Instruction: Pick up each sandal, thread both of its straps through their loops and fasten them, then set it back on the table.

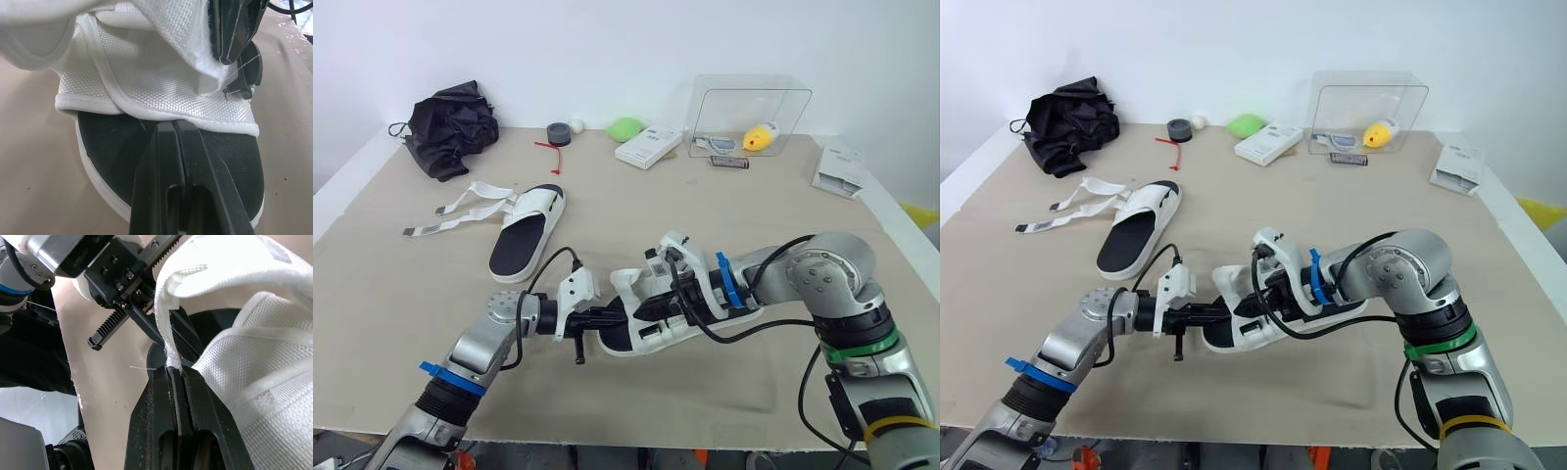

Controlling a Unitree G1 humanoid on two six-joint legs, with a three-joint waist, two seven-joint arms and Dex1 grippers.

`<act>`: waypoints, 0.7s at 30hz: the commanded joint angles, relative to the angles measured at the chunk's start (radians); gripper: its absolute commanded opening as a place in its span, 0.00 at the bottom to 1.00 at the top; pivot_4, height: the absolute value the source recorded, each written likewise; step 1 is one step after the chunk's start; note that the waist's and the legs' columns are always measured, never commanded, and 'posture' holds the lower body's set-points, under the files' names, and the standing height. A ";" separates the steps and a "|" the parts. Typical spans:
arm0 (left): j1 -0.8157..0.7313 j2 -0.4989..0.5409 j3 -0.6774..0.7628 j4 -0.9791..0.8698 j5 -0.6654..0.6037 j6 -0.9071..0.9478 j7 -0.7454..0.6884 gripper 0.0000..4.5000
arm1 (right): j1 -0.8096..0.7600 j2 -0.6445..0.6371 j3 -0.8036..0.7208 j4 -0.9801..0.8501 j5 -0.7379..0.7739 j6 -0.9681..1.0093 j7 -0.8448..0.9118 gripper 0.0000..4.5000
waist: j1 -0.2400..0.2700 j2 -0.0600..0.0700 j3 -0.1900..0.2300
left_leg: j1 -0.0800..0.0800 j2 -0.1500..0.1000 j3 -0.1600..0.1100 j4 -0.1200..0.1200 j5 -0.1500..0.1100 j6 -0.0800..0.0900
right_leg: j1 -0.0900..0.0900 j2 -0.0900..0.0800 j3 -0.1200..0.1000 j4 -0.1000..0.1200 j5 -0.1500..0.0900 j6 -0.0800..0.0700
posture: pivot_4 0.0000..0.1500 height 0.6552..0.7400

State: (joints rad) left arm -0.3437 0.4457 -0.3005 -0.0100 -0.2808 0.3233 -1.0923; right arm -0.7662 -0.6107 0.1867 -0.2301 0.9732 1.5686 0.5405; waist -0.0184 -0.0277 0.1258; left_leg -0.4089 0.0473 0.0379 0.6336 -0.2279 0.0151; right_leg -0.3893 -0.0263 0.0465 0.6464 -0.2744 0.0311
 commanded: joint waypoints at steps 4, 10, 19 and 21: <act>0.054 0.015 -0.071 0.070 0.054 0.055 0.004 0.00 | -0.021 0.033 -0.039 0.169 -0.127 0.030 -0.055 0.02 | 0.000 0.000 0.000 | 0.000 -0.001 0.000 0.000 0.000 0.000 | 0.000 0.000 0.000 0.000 0.000 0.000 | 1.00 1.00; 0.053 0.015 -0.074 0.070 0.051 0.056 0.005 0.00 | -0.025 0.030 -0.056 0.207 -0.100 0.046 -0.035 0.02 | 0.000 0.000 0.000 | 0.000 -0.001 0.000 0.000 0.000 0.000 | 0.001 0.000 0.000 0.000 0.000 0.000 | 1.00 1.00; 0.043 0.012 -0.073 0.081 0.049 0.059 0.004 0.00 | 0.009 -0.065 -0.009 0.130 0.140 0.046 0.029 0.02 | 0.002 0.000 0.000 | 0.000 -0.002 0.000 0.000 -0.002 0.001 | 0.001 -0.002 0.000 0.000 -0.001 0.002 | 1.00 1.00; 0.043 0.011 -0.073 0.081 0.048 0.059 0.003 0.00 | 0.011 -0.083 0.010 0.128 0.176 0.046 0.021 0.02 | 0.002 0.000 0.000 | 0.000 -0.003 0.000 0.000 -0.003 0.001 | 0.001 -0.002 0.000 0.000 -0.002 0.003 | 1.00 1.00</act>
State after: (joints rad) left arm -0.3468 0.4437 -0.3084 -0.0115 -0.2849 0.3239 -1.0929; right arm -0.7708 -0.6708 0.1705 -0.0788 1.1138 1.5852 0.5608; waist -0.0169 -0.0277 0.1257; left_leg -0.4094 0.0442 0.0380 0.6337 -0.2311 0.0165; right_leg -0.3884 -0.0290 0.0464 0.6460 -0.2764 0.0342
